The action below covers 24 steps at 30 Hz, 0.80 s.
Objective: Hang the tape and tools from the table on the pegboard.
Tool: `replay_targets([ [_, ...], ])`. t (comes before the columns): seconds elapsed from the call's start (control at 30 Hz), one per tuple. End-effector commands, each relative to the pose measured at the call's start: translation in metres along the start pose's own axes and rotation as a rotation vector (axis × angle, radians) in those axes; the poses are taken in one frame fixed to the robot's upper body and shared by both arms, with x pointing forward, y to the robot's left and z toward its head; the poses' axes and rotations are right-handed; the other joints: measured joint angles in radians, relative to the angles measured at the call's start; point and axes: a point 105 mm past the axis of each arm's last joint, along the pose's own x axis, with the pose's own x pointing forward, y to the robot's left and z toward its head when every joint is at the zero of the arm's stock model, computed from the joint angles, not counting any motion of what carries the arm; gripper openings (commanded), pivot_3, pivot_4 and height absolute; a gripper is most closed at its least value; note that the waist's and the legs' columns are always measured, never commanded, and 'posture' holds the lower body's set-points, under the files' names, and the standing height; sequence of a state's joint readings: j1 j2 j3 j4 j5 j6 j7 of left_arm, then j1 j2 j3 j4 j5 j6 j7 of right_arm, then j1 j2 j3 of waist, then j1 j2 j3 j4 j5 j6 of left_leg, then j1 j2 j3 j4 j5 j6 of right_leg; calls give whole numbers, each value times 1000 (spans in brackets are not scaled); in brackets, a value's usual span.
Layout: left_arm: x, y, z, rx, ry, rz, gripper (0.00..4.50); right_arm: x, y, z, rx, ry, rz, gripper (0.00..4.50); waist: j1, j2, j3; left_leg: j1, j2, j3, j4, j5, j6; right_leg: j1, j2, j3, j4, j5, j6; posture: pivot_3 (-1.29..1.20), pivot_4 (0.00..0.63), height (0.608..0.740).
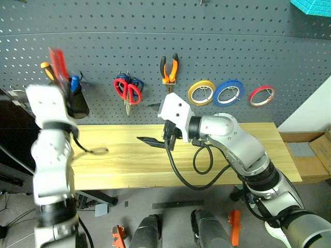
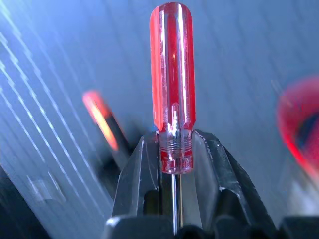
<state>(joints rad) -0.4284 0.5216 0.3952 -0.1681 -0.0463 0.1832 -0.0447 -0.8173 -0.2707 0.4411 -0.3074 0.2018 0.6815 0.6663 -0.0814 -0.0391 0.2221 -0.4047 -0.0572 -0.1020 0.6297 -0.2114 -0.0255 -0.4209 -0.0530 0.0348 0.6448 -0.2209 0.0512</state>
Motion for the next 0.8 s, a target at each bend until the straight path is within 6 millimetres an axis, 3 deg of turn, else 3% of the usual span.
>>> replay_targets([
  [0.03, 25, 18, 28, -25, -115, 54, 529, -2, -15, 18, -35, -59, -61, 4500, 0, 0, 0, 0, 0, 0, 0, 0, 0, 0, 0, 0, 0, 2, -3, -107, 147, 740],
  [0.13, 40, 25, 37, -48, -156, 77, 529, 0, -18, 19, -35, -59, -74, 4500, -1, 0, 0, 0, -1, 1, -1, 0, 0, -1, 0, 0, 0, 3, -5, -116, 144, 740],
  [0.23, 50, 29, 33, -53, -158, 84, 529, 1, -20, 19, -32, -56, -83, 4500, -3, 0, 0, -2, 0, 0, -2, 0, -1, -3, -1, 0, 1, 3, -5, -120, 143, 740],
  [0.5, 47, 22, -24, -62, -30, 95, 529, -1, -21, 15, -32, -39, -93, 4500, -6, 0, 0, -4, 0, 0, -1, -1, -1, -6, -1, 1, 1, 4, -5, -150, 143, 740],
  [0.53, 45, 20, -27, -72, -29, 89, 1282, -2, -21, 15, -32, -38, -96, 4500, -6, 0, 0, -4, 0, 0, -1, -1, -1, -6, -1, 0, 2, 4, -5, -150, 143, 740],
  [0.8, 38, 13, -29, -108, -42, 116, 4025, -5, -24, 16, -38, -45, -105, 4500, -9, -1, -2, -4, 0, 0, 0, -1, -1, -6, -2, 0, 2, 4, -5, -159, 128, 740],
])
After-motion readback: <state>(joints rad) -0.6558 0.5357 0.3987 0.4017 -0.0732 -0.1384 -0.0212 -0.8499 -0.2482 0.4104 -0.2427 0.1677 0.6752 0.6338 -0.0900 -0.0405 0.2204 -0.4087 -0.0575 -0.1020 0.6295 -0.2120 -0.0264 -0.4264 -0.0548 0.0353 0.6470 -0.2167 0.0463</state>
